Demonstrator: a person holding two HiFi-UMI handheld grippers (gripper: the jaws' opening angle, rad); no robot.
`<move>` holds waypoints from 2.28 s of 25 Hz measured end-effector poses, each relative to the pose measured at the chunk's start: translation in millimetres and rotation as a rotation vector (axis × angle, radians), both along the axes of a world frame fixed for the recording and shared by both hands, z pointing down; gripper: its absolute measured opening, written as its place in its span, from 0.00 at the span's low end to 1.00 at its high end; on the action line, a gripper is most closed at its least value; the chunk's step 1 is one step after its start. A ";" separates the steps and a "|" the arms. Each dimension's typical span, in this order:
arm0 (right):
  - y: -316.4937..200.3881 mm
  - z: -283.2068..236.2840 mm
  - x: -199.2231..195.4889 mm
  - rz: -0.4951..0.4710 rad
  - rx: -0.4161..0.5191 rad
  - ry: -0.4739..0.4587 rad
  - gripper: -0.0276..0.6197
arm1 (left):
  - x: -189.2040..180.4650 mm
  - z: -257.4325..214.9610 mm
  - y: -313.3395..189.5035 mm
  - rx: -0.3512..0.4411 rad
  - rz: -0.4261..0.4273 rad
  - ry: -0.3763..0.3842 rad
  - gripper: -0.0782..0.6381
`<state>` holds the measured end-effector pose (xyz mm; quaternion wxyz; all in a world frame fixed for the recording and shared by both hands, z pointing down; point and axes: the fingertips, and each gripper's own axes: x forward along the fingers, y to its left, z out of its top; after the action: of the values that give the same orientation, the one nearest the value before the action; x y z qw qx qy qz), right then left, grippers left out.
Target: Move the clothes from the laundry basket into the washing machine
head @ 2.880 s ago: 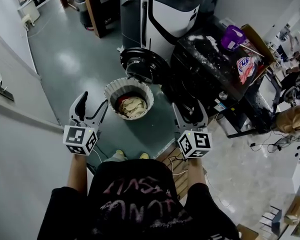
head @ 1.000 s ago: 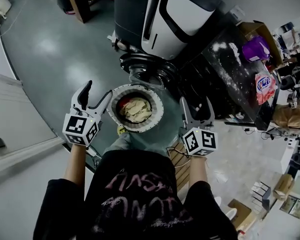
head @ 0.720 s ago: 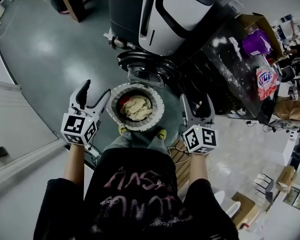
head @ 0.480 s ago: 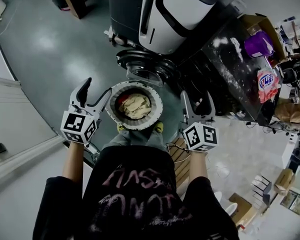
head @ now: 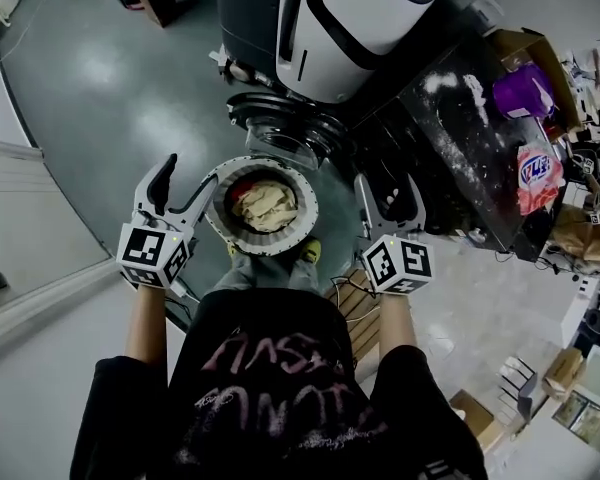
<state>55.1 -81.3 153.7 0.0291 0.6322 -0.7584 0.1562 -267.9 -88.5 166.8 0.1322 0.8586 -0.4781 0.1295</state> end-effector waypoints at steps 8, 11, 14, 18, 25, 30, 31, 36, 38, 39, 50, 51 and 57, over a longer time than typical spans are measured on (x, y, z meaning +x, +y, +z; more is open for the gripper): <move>-4.9 23.6 -10.4 -0.091 -0.046 0.056 0.59 | 3.9 23.8 2.5 -0.039 0.000 -0.038 0.57; -8.8 32.7 -16.1 -0.126 -0.061 0.084 0.59 | 6.4 35.8 2.2 -0.051 0.026 -0.077 0.57; -13.3 39.8 -22.9 -0.153 -0.057 0.098 0.59 | 6.5 45.8 2.0 -0.068 0.036 -0.087 0.57; -13.7 55.0 -31.5 -0.202 -0.062 0.127 0.59 | 13.4 63.6 5.1 -0.098 0.056 -0.095 0.57; -10.7 106.0 -45.7 -0.308 -0.142 0.179 0.59 | 22.2 108.3 8.6 -0.147 0.111 -0.152 0.57; -3.6 145.8 -53.6 -0.355 -0.203 0.205 0.59 | 40.9 134.6 18.3 -0.167 0.202 -0.207 0.57; -2.3 152.4 -55.3 -0.361 -0.212 0.203 0.59 | 42.9 141.2 20.7 -0.174 0.218 -0.219 0.57; 3.9 179.9 -63.3 -0.394 -0.249 0.185 0.59 | 48.7 171.3 28.1 -0.216 0.251 -0.231 0.57; 8.8 190.9 -68.5 -0.417 -0.263 0.188 0.60 | 50.1 180.3 31.2 -0.226 0.267 -0.243 0.57; 10.7 196.3 -71.4 -0.430 -0.269 0.189 0.60 | 50.7 184.6 32.1 -0.229 0.275 -0.250 0.57; 21.7 268.7 -101.0 -0.562 -0.320 0.213 0.60 | 45.8 256.5 49.1 -0.306 0.334 -0.303 0.57; 23.7 277.1 -102.1 -0.572 -0.332 0.219 0.60 | 46.5 263.1 50.5 -0.309 0.342 -0.308 0.57; 25.4 316.7 -115.5 -0.625 -0.354 0.245 0.60 | 48.0 313.1 50.7 -0.342 0.391 -0.321 0.57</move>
<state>-60.4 -55.9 470.4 0.2744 0.3696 -0.8668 0.1917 -219.9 -37.8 480.0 0.1702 0.8683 -0.2897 0.3650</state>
